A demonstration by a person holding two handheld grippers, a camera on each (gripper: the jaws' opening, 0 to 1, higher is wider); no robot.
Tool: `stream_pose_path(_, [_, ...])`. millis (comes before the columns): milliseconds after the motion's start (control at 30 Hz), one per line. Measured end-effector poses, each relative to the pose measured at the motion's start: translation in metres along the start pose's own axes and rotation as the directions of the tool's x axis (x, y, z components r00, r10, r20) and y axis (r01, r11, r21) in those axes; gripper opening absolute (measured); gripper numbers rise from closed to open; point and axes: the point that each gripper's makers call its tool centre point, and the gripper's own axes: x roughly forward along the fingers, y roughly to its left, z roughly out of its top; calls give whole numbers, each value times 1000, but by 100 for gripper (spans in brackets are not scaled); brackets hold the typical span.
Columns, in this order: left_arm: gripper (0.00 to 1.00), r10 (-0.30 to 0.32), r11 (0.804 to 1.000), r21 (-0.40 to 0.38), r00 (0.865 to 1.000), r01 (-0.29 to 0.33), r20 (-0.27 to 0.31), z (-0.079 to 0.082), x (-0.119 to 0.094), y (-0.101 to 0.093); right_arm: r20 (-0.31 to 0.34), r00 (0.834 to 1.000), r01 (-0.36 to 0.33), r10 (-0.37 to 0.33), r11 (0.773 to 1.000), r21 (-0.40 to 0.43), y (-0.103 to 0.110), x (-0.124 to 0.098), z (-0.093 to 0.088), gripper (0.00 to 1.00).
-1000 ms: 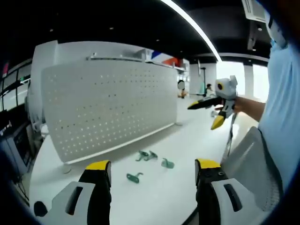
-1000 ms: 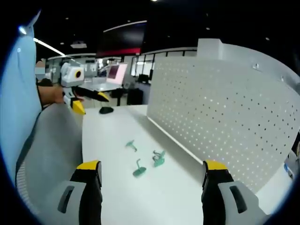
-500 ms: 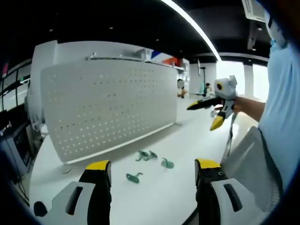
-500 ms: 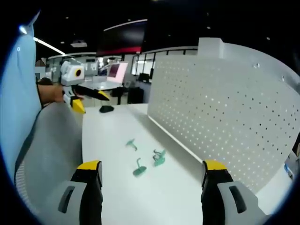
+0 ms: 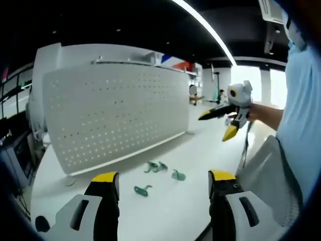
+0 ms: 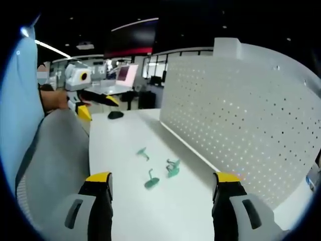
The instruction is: Insert the hook assembly into the mounting plate slot until the hook locks in place.
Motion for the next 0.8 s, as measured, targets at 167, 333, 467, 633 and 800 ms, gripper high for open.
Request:
stream_pose_path(167, [74, -5, 1000, 2, 1000, 5, 1, 0, 0, -2, -12, 1000, -8, 8, 1000, -1, 3, 6, 1, 80])
stream_pose_path(333, [74, -5, 1000, 0, 1000, 5, 4, 1, 0, -3, -16, 999, -29, 29, 1000, 7, 9, 14, 4, 75])
stream_pose_path(467, [74, -4, 1000, 0, 1000, 4, 8, 2, 0, -3, -8, 999, -40, 40, 999, 11, 13, 22, 8, 73])
stream_pose_path(633, [73, -4, 1000, -1, 1000, 4, 13, 3, -1, -4, -11, 999, -52, 53, 999, 14, 18, 33, 9, 68])
stream_pose_path(800, [73, -6, 1000, 4, 1000, 6, 14, 2, -1, -2, -31, 997, -66, 67, 997, 31, 22, 42, 6, 63])
